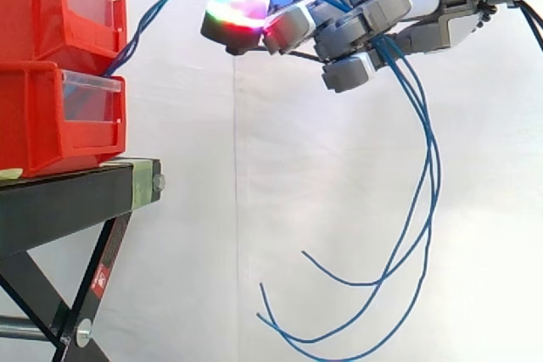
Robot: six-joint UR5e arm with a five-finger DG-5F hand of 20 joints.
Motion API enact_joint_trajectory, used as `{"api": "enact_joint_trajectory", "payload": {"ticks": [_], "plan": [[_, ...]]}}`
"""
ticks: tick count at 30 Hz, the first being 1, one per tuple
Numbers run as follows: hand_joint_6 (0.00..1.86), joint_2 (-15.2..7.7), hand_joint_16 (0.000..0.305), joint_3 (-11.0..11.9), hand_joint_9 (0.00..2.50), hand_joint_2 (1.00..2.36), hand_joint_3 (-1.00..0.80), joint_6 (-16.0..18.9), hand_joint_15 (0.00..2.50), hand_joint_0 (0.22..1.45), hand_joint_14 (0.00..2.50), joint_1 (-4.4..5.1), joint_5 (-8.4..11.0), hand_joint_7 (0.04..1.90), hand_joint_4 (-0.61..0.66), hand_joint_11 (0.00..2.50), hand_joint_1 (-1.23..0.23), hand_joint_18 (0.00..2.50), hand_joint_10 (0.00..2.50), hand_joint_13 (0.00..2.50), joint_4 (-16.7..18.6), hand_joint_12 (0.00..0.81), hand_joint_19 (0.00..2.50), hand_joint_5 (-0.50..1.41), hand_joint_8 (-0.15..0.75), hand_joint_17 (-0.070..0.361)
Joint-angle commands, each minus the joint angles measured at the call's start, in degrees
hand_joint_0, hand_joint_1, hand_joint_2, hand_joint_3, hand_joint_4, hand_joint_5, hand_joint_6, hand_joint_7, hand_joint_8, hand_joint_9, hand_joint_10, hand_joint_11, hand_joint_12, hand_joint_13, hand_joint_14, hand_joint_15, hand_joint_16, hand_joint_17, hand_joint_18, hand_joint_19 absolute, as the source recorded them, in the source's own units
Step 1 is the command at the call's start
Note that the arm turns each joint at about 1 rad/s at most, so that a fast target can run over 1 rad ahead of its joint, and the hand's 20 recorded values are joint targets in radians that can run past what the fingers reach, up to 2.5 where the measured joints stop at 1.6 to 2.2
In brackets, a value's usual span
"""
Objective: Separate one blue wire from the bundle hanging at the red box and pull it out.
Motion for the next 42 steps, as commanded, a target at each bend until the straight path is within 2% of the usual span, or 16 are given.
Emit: {"api": "enact_joint_trajectory", "payload": {"ticks": [1, 10, 19, 23, 29, 42], "plan": [[0.86, 0.0, 0.050, 0.0, 0.85, 1.02, -0.28, 0.0, 1.02, 0.58, 2.30, 0.00, 0.08, 1.11, 0.32, 1.77, -0.73, 0.96, 0.00, 0.95, 0.0, 0.367, 1.48, -0.27, 0.375, 0.112], [0.86, 0.0, 0.049, 0.0, 0.94, 1.02, -0.27, 0.0, 1.07, 0.58, 2.25, 0.00, 0.17, 1.11, 0.32, 1.78, -0.68, 0.98, 0.00, 0.99, 0.0, 0.372, 1.49, -0.25, 0.378, 0.111], [0.83, 0.1, 0.056, 0.1, 0.91, 1.00, -0.47, 0.1, 1.05, 0.51, 2.26, 0.00, 0.08, 1.14, 0.34, 1.77, -0.74, 1.01, 0.00, 0.99, -0.3, 0.404, 1.49, -0.26, 0.406, 0.127], [0.83, 0.0, 0.056, 0.0, 0.90, 1.00, -0.46, 0.1, 1.03, 0.51, 2.25, 0.00, -0.09, 1.13, 0.34, 1.74, -0.74, 1.00, 0.00, 0.99, -1.6, 0.393, 1.49, -0.26, 0.401, 0.126], [0.84, 0.0, 0.050, 0.0, 0.96, 1.01, -0.38, 0.1, 1.06, 0.56, 2.23, 0.00, -0.18, 1.12, 0.32, 1.75, -0.70, 1.02, 0.00, 1.01, -1.0, 0.373, 1.50, -0.25, 0.391, 0.114], [0.84, 0.1, 0.050, 0.0, 1.00, 1.01, -0.41, 0.0, 1.05, 0.55, 2.24, 0.00, 0.08, 1.12, 0.32, 1.74, -0.64, 1.05, 0.00, 1.03, -0.9, 0.380, 1.50, -0.24, 0.390, 0.113]]}}
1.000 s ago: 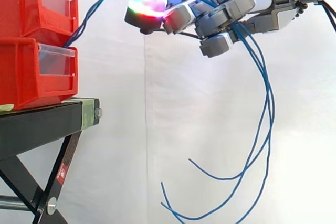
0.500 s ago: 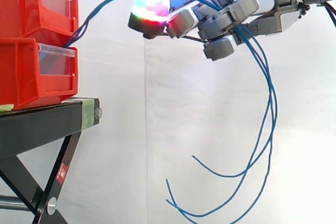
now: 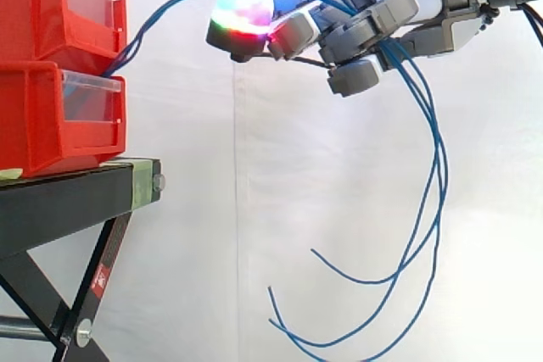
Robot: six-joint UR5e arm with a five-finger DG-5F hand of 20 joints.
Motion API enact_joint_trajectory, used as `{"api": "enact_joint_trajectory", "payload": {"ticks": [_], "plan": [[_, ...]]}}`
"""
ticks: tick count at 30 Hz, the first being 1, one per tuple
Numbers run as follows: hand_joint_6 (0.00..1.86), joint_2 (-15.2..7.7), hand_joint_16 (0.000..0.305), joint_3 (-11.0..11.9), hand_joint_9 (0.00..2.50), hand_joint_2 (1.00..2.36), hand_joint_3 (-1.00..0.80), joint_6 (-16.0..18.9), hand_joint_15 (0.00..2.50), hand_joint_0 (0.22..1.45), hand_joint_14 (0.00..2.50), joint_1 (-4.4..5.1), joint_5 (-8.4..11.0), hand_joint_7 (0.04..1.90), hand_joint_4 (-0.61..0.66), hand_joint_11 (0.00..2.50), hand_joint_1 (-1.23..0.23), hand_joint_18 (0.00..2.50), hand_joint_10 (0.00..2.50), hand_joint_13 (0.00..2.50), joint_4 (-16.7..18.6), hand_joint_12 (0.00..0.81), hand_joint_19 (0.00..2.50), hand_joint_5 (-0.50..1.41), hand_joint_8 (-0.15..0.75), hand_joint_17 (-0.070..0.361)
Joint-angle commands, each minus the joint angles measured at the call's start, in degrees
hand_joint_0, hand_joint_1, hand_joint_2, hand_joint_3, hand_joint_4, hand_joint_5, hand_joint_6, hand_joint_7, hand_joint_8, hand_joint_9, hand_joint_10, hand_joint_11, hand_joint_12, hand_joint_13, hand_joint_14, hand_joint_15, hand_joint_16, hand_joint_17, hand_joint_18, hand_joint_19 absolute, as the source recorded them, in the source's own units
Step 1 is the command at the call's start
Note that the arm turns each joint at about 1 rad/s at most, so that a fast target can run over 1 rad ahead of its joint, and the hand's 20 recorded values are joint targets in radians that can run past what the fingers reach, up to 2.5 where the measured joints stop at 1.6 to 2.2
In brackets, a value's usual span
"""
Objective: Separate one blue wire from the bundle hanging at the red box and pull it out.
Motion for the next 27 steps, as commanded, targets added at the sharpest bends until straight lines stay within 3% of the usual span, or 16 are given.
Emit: {"api": "enact_joint_trajectory", "payload": {"ticks": [1, 27], "plan": [[0.84, 0.0, 0.050, 0.0, 1.00, 1.01, -0.41, 0.0, 1.05, 0.55, 2.24, 0.00, 0.05, 1.11, 0.32, 1.75, -0.64, 1.05, 0.00, 1.03, 0.0, 0.381, 1.51, -0.24, 0.390, 0.113], [0.85, 0.0, 0.047, 0.0, 1.01, 1.02, -0.22, 0.0, 1.11, 0.65, 2.19, 0.00, 0.05, 1.12, 0.27, 1.76, -0.74, 1.06, 0.00, 1.05, 0.4, 0.368, 1.52, -0.24, 0.354, 0.105]]}}
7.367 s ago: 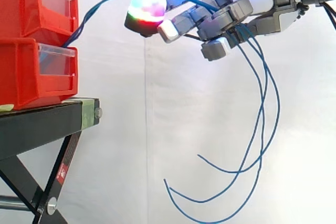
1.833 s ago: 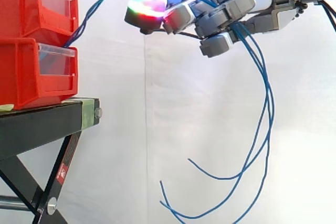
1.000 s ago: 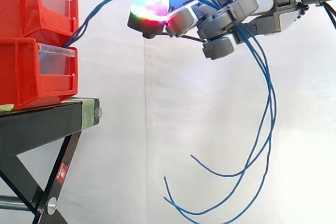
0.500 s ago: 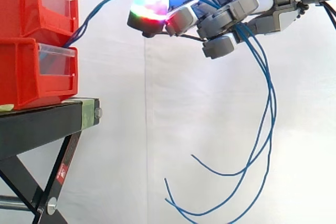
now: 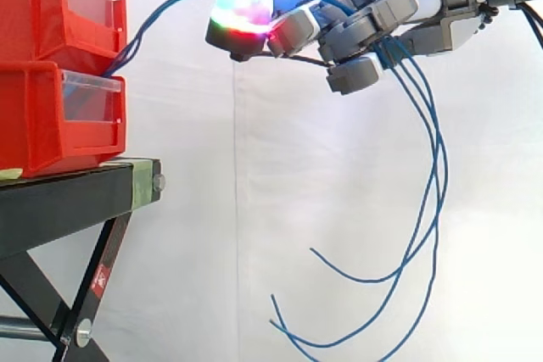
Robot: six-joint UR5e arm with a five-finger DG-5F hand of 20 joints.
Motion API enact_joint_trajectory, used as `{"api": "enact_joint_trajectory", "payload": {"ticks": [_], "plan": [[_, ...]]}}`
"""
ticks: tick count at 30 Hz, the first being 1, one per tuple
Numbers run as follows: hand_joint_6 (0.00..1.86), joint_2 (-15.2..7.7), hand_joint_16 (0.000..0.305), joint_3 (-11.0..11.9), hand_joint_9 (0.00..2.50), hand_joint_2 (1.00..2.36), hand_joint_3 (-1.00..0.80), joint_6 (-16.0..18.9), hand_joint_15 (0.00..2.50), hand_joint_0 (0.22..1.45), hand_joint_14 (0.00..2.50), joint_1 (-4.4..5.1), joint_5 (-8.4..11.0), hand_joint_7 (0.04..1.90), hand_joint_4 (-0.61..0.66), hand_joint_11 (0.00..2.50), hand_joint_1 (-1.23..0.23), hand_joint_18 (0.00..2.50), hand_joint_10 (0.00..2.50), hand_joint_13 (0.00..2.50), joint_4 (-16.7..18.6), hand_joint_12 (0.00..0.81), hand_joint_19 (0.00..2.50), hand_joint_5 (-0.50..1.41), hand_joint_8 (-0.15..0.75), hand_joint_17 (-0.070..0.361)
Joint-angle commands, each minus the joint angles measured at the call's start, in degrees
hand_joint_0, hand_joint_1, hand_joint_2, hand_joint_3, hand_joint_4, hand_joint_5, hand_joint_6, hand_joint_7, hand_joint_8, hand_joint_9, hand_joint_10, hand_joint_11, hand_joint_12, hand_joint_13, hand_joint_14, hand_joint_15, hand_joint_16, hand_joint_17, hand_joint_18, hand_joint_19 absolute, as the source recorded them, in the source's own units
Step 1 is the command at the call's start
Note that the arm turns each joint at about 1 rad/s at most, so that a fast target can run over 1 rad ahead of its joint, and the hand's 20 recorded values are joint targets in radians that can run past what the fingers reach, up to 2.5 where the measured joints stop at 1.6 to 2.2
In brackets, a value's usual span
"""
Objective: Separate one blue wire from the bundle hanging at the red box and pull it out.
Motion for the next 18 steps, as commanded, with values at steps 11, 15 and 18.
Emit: {"api": "enact_joint_trajectory", "payload": {"ticks": [11, 15, 18], "plan": [[0.85, 0.0, 0.047, 0.0, 0.95, 1.02, -0.25, 0.0, 1.12, 0.69, 2.18, 0.00, 0.09, 1.11, 0.26, 1.76, -0.85, 1.05, 0.00, 1.03, 0.0, 0.359, 1.51, -0.25, 0.343, 0.106], [0.85, 0.0, 0.047, 0.0, 0.93, 1.02, -0.25, 0.0, 1.12, 0.72, 2.17, 0.00, 0.00, 1.11, 0.25, 1.76, -0.88, 1.04, 0.00, 1.03, 0.0, 0.358, 1.50, -0.26, 0.339, 0.106], [0.85, 0.0, 0.047, 0.0, 0.91, 1.02, -0.25, 0.0, 1.12, 0.73, 2.18, 0.00, 0.00, 1.11, 0.25, 1.75, -0.89, 1.03, 0.00, 1.02, 0.0, 0.364, 1.51, -0.26, 0.333, 0.105]]}}
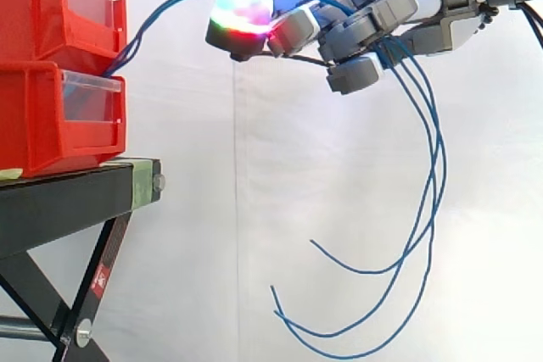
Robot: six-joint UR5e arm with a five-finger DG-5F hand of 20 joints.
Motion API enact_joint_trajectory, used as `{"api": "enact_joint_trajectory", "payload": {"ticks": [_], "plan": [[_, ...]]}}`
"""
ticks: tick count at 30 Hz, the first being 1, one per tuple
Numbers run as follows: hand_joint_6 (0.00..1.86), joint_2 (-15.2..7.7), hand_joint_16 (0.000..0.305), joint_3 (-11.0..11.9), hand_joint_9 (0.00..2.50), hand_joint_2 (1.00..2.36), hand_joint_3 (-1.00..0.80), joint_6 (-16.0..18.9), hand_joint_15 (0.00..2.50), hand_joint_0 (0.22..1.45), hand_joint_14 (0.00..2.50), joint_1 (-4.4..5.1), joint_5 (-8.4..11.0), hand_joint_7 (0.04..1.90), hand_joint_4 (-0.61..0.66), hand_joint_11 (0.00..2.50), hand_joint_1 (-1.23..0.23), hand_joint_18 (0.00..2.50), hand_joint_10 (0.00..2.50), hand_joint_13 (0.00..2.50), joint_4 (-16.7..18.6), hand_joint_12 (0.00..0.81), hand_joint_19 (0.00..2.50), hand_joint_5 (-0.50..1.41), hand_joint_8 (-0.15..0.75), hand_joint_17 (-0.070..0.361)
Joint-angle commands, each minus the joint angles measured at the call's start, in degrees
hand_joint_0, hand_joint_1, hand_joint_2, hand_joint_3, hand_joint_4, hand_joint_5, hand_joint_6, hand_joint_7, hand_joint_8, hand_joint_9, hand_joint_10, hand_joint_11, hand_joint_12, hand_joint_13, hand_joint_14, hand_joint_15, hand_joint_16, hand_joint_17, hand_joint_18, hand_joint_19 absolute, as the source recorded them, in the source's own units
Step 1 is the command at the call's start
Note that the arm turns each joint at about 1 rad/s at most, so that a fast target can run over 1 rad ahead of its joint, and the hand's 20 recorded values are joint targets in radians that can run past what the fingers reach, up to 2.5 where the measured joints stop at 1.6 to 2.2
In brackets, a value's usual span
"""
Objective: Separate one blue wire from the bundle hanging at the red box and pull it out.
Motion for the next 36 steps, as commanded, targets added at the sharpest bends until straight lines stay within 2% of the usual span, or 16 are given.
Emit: {"api": "enact_joint_trajectory", "payload": {"ticks": [1, 14, 16, 18, 21, 30, 36], "plan": [[0.85, 0.0, 0.047, 0.0, 0.90, 1.02, -0.25, 0.0, 1.11, 0.73, 2.18, 0.00, 0.00, 1.12, 0.25, 1.77, -0.89, 1.03, 0.00, 1.01, 0.0, 0.360, 1.51, -0.26, 0.337, 0.106], [0.84, 0.0, 0.048, 0.0, 0.81, 1.02, -0.28, 0.0, 1.13, 0.76, 2.17, 0.00, 0.00, 1.14, 0.20, 1.74, -0.96, 0.98, 0.00, 0.95, 0.0, 0.354, 1.49, -0.27, 0.323, 0.107], [0.84, 0.0, 0.048, 0.0, 0.81, 1.02, -0.33, 0.0, 1.14, 0.72, 2.13, 0.00, 0.00, 1.13, 0.21, 1.73, -0.96, 0.99, 0.00, 0.96, 0.0, 0.354, 1.49, -0.27, 0.325, 0.107], [0.83, 0.0, 0.048, 0.0, 0.82, 1.01, -0.44, 0.0, 1.09, 0.64, 2.19, 0.00, 0.00, 1.13, 0.22, 1.72, -0.90, 0.99, 0.00, 0.95, 0.0, 0.365, 1.51, -0.27, 0.333, 0.108], [0.83, 0.0, 0.049, 0.1, 0.85, 1.00, -0.50, 0.0, 1.06, 0.57, 2.24, 0.00, 0.00, 1.14, 0.24, 1.70, -0.83, 1.00, 0.00, 0.95, 0.0, 0.372, 1.52, -0.27, 0.346, 0.111], [0.82, 0.1, 0.052, 0.0, 0.91, 1.00, -0.49, 0.0, 1.03, 0.53, 2.27, 0.00, -0.18, 1.12, 0.27, 1.69, -0.74, 1.05, 0.00, 0.99, 0.0, 0.376, 1.51, -0.26, 0.367, 0.116], [0.84, 0.1, 0.048, 0.0, 0.94, 1.01, -0.34, 0.1, 1.03, 0.58, 2.26, 0.00, -0.09, 1.12, 0.25, 1.70, -0.69, 1.05, 0.00, 1.00, -0.1, 0.359, 1.52, -0.25, 0.352, 0.108]]}}
